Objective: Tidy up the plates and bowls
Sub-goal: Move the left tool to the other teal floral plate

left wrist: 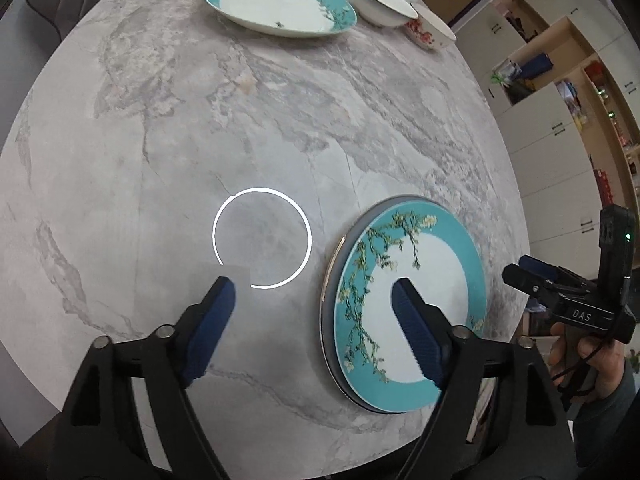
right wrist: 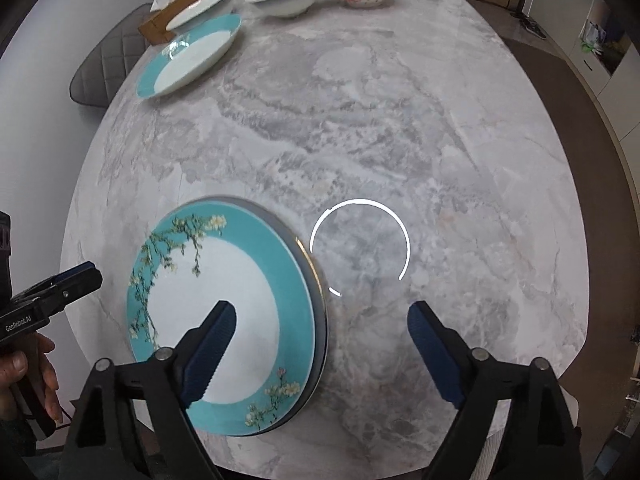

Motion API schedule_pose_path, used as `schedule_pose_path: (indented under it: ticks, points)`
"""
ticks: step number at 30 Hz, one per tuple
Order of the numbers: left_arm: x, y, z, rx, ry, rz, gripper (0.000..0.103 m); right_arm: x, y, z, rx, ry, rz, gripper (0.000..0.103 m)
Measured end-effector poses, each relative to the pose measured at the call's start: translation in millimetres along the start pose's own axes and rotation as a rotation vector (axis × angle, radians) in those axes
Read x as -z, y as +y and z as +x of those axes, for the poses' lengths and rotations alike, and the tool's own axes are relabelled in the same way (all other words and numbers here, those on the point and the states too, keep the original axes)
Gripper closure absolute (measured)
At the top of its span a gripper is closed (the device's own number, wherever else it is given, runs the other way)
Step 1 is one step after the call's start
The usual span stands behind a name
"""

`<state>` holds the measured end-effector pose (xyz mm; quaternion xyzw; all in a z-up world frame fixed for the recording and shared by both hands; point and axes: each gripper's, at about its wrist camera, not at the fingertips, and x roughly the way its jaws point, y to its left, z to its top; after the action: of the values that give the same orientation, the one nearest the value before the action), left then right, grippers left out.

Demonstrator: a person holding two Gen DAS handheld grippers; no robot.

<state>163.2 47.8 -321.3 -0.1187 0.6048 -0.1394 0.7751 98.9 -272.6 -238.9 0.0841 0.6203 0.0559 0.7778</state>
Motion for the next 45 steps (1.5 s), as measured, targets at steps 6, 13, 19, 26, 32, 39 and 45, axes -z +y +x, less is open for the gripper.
schedule_pose_path:
  ticks: [6,13,19,26,32,39,45]
  points:
    - [-32,10,-20,-0.078,-0.099,-0.017,0.000,-29,0,-14,0.014,-0.098,-0.052,0.000]
    - [-64,21,-36,-0.188,-0.227,0.005,0.000,-70,3,-5,-0.032,-0.126,-0.070,0.000]
    - [-109,54,-36,-0.140,-0.266,-0.167,0.000,-121,13,5,-0.167,-0.185,-0.109,0.000]
    - [-202,98,-4,-0.134,-0.200,-0.265,0.001,-220,30,50,-0.385,-0.103,0.010,0.003]
    - [-282,101,36,-0.258,-0.148,-0.173,0.001,-278,49,103,-0.408,-0.063,0.058,0.014]
    - [-315,114,72,-0.264,-0.107,-0.184,0.001,-299,57,139,-0.429,-0.046,0.097,0.028]
    - [-318,115,90,-0.253,-0.100,-0.184,0.006,-307,67,150,-0.423,-0.038,0.066,0.037]
